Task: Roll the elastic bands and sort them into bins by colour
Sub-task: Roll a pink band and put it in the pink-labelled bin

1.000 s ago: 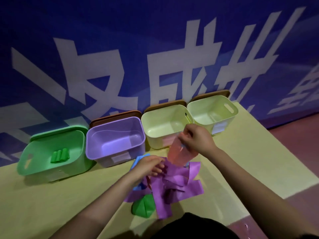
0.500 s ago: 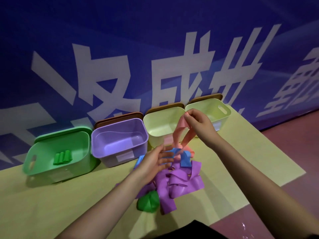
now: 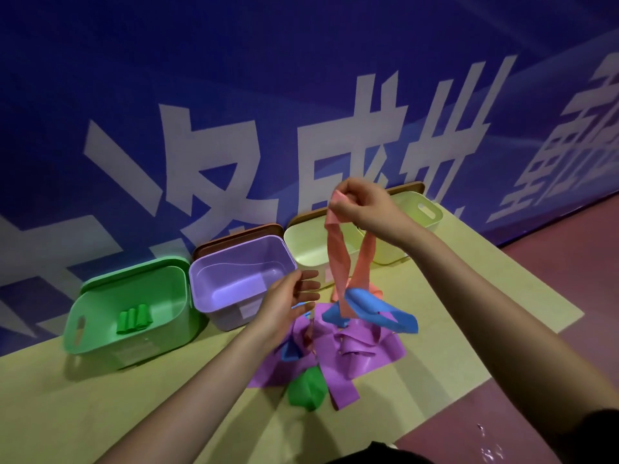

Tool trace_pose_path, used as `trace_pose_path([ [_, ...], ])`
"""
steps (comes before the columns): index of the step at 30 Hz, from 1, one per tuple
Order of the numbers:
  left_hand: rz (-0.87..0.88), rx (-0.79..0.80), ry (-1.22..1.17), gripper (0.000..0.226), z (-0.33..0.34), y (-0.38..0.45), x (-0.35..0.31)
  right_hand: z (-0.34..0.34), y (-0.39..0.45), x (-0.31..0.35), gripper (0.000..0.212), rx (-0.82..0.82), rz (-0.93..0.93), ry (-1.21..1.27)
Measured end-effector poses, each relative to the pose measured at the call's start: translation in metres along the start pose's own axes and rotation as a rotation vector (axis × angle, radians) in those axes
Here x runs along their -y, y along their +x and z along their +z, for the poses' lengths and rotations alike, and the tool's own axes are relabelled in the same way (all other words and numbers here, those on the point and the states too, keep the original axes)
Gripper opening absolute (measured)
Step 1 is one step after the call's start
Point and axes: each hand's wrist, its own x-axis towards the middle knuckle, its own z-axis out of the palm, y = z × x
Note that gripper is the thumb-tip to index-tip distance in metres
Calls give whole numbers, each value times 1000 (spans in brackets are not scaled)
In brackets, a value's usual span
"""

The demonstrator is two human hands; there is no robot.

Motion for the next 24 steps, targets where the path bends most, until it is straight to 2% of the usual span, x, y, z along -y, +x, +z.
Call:
trace_pose_path([
  [4, -1, 36, -52, 29, -5, 4, -7, 0, -6, -5, 20, 94, -184, -515],
  [6, -31, 51, -56, 29, -6, 5, -5, 1, -7, -12, 22, 34, -269, -670],
  [9, -131, 104, -111, 36, 2, 6, 1, 9, -12, -24, 17, -15, -332, -622],
  [14, -255, 83, -298, 44, 19, 23, 7, 28, -28, -52, 12, 88, -292, -455],
  [19, -260, -1, -406, 28, 33, 41, 21, 29, -43, -86, 13, 192, -290, -298],
  [21, -307, -29, -461, 18, 40, 45, 35, 28, -46, -98, 14, 181, -283, -256],
  [24, -407, -80, -522, 15, 53, 47, 57, 24, -48, -115, 16, 125, -286, -196],
])
